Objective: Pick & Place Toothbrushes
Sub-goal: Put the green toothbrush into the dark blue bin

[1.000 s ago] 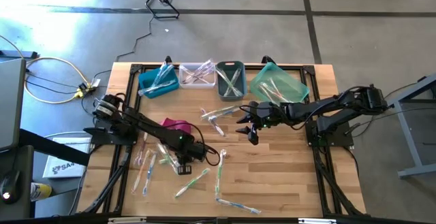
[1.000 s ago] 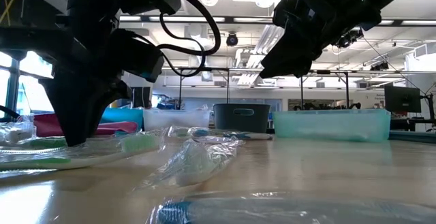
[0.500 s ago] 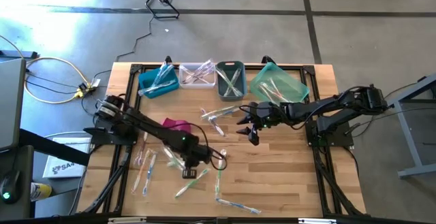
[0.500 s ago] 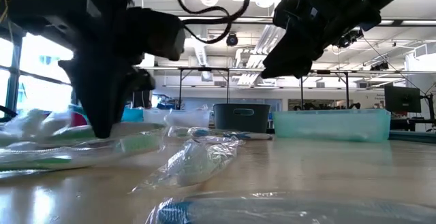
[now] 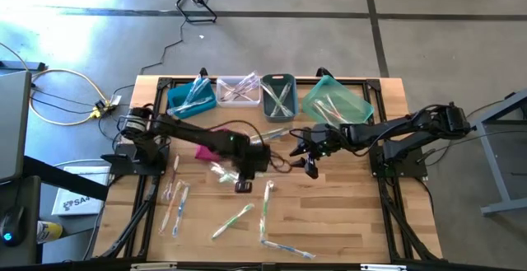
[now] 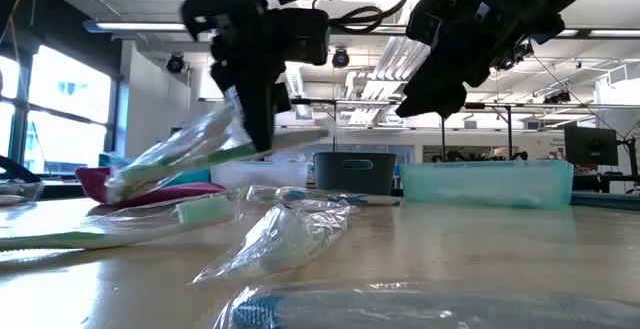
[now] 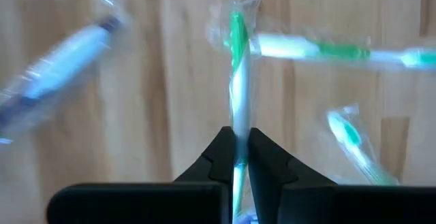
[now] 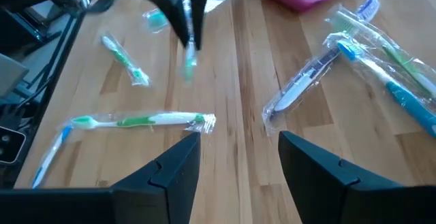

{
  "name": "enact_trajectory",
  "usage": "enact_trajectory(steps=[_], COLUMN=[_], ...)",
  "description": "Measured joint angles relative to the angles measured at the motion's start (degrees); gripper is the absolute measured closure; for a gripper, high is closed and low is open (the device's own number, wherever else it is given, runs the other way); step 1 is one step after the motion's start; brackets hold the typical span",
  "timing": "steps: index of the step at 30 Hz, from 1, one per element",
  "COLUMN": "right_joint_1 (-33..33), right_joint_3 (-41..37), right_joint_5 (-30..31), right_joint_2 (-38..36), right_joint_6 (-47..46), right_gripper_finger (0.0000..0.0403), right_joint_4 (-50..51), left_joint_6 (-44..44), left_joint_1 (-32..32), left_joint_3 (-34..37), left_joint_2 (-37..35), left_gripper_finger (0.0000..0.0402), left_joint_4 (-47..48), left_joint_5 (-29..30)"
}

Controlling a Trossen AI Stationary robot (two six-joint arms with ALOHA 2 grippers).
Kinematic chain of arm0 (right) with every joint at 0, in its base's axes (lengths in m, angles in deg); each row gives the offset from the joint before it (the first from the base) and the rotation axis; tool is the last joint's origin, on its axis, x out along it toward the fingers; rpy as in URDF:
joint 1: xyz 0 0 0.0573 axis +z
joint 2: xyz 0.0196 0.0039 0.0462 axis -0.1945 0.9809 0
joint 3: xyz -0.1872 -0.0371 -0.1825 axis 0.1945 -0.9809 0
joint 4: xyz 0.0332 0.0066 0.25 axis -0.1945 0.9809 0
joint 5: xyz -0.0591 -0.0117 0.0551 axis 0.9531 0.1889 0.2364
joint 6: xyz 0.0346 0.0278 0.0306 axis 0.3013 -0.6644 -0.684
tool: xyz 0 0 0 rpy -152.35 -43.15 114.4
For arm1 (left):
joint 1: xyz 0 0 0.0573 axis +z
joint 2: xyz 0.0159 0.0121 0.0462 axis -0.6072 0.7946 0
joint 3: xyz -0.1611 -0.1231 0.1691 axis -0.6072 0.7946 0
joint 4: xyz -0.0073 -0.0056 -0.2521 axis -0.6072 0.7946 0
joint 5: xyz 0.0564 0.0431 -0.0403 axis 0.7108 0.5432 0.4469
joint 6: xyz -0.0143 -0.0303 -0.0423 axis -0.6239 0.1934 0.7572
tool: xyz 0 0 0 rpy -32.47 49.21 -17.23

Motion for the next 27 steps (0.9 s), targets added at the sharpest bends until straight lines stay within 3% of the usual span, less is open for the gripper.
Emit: enact_trajectory(steps=[7,16,27], right_joint_1=[0.0,0.0,0.0], right_joint_3=[0.0,0.0,0.0], right_joint_5=[0.0,-0.2,-0.9], right_joint_2=[-0.4,-0.5,-0.4], right_joint_6=[0.0,-1.8,-1.3], right_gripper_finger=[0.0211,0.0211,0.0211], right_joint_4=[0.8,1.2,0.8], left_joint_6=[0.5,5.8,17.0], left_joint_1=[4.0,1.4,-8.1], left_joint_3=[-0.9,-1.1,4.2], left_joint_2=[-0.1,-1.5,-6.2], left_gripper_finger=[0.0385,0.0385,0.0385], left_joint_4=[-1.4,-6.0,-5.3], left_joint_5=[-0.1,-0.7,11.7])
